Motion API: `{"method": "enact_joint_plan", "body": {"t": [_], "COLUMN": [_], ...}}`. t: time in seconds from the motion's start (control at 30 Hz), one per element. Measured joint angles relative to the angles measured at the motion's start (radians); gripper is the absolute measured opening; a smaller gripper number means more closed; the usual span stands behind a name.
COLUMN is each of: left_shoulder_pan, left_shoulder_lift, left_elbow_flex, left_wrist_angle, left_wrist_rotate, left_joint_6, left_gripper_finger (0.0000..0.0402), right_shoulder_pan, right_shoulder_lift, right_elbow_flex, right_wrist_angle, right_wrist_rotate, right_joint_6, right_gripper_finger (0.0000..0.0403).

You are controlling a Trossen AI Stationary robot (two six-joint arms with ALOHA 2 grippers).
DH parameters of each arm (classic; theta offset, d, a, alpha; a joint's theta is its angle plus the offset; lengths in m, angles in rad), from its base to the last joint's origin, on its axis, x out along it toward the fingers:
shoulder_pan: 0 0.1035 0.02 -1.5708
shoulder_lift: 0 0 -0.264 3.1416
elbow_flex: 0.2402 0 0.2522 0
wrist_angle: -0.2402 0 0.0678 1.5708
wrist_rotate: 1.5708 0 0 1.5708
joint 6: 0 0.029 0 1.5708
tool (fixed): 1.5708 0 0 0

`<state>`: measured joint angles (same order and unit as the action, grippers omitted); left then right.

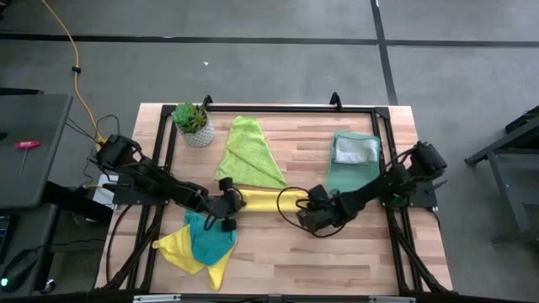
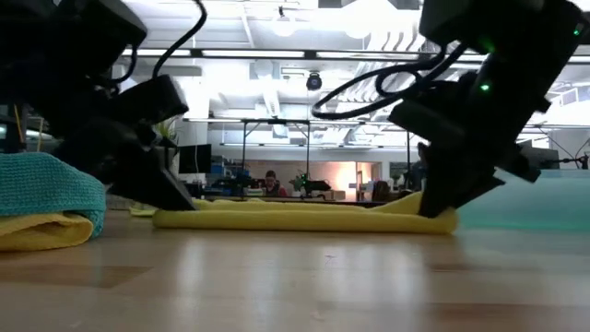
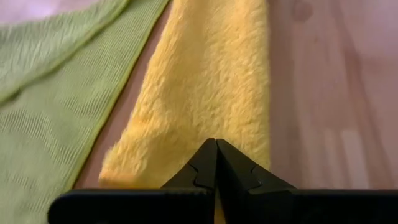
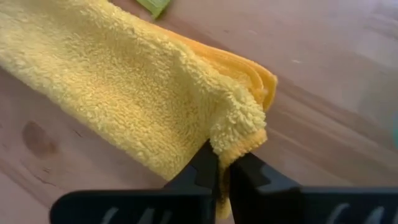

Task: Fold microfiber towels
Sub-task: Fold the top yellow microfiber cloth

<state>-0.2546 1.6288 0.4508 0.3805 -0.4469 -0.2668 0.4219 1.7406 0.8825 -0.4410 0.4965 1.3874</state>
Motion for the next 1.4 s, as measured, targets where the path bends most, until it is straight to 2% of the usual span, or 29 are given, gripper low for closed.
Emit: {"method": "enact_joint_plan", "body": {"t": [0.2,0.37,0.47,0.63,0.77,0.93,1.13,1.4], "left_shoulder_pan": [0.0,-0.001,0.002,0.028,0.045,0.058,0.058,0.059], "left_shoulder_lift": [0.013,0.004,0.004,0.033,0.095,0.173,0.187,0.188], "left_elbow_flex": [0.101,0.162,0.164,0.163,0.163,0.173,0.168,0.168], "left_wrist_angle": [-0.051,-0.141,-0.199,-0.265,-0.219,-0.13,-0.059,-0.063], "left_wrist_rotate": [-0.004,-0.03,-0.067,-0.082,-0.049,-0.04,-0.039,-0.035], "left_joint_6": [0.087,0.148,0.145,0.095,0.093,0.095,0.095,0.085], "left_gripper_finger": [0.0,0.0,0.0,0.0,0.0,0.0,0.0,0.0], "right_shoulder_pan": [0.05,0.094,0.109,0.113,0.106,0.089,0.063,0.026], "right_shoulder_lift": [-0.05,-0.112,-0.15,-0.195,-0.202,-0.202,-0.202,-0.19], "right_elbow_flex": [0.0,0.0,0.0,0.0,0.0,0.0,0.0,0.001], "right_wrist_angle": [-0.062,-0.218,-0.275,-0.266,-0.214,-0.068,0.095,0.28], "right_wrist_rotate": [-0.029,-0.033,-0.029,-0.017,0.004,0.026,0.05,0.087], "right_joint_6": [0.021,0.095,0.113,0.08,0.032,-0.062,-0.162,-0.293], "right_gripper_finger": [0.0003,0.0002,0.0001,0.0001,0.0001,0.0,0.0,0.0]}}
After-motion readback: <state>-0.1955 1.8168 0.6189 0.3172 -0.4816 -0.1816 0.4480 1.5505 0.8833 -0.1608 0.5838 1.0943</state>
